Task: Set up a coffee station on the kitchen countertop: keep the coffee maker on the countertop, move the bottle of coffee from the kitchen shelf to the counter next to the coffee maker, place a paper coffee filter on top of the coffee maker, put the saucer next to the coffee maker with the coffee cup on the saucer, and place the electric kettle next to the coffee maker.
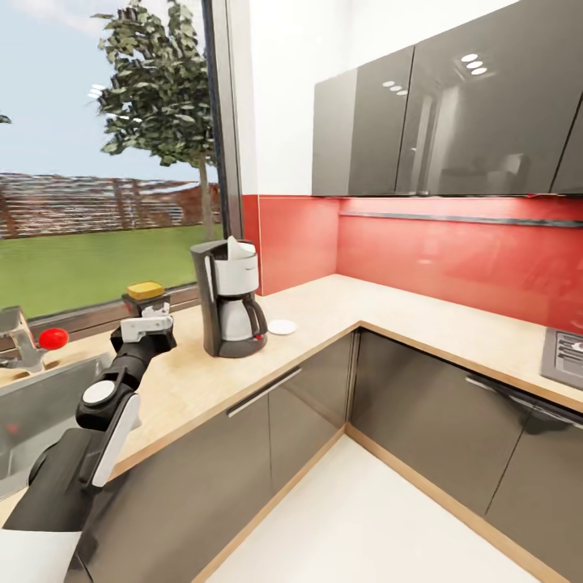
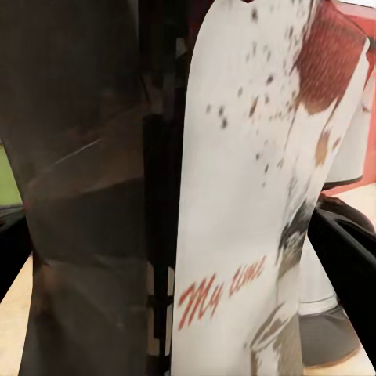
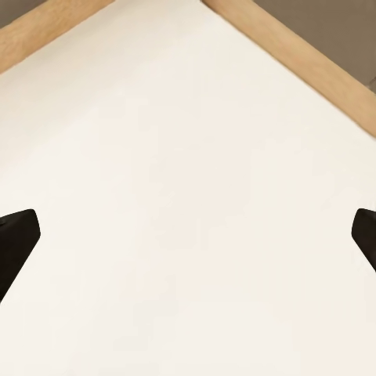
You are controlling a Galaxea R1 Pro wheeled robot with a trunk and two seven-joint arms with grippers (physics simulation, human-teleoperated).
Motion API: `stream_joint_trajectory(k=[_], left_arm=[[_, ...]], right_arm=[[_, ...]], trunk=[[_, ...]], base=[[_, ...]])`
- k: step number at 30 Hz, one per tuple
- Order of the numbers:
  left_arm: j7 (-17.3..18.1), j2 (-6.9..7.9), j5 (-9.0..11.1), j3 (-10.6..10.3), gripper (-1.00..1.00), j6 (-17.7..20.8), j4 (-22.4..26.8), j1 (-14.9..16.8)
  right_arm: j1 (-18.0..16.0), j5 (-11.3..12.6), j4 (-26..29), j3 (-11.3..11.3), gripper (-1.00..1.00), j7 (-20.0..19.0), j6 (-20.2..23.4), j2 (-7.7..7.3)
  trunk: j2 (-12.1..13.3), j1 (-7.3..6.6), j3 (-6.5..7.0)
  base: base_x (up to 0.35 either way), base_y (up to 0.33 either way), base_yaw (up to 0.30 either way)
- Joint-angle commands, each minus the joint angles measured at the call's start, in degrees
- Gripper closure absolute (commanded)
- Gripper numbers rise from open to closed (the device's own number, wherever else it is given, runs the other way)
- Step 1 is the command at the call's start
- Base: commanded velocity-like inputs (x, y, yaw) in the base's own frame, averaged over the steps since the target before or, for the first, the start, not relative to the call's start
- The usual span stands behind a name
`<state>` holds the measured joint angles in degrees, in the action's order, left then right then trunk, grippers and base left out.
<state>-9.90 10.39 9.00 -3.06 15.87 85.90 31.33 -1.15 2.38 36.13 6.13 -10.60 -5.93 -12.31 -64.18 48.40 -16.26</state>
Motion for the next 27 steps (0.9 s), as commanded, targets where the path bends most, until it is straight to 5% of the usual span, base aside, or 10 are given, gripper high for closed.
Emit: stream_joint_trajectory(k=[1, 27], left_arm=[[-0.55, 0.07, 0.58, -0.18, 1.00, 0.22, 0.05, 0.05], [-1.17, 0.03, 0.49, -0.11, 1.00, -0.10, -2.28, 0.05]], right_arm=[[-0.05, 0.25, -0.10, 0.21, -1.00, -0.47, -0.13, 0.04], [-0.02, 0.25, -0.36, 0.20, -1.00, -0.47, -0.13, 0.09]], trunk=[[-0.05, 0.01, -0.07], [-0.05, 0.01, -0.07]], base=[[0.058, 0.000, 0.000], [0.089, -0.042, 0.000]])
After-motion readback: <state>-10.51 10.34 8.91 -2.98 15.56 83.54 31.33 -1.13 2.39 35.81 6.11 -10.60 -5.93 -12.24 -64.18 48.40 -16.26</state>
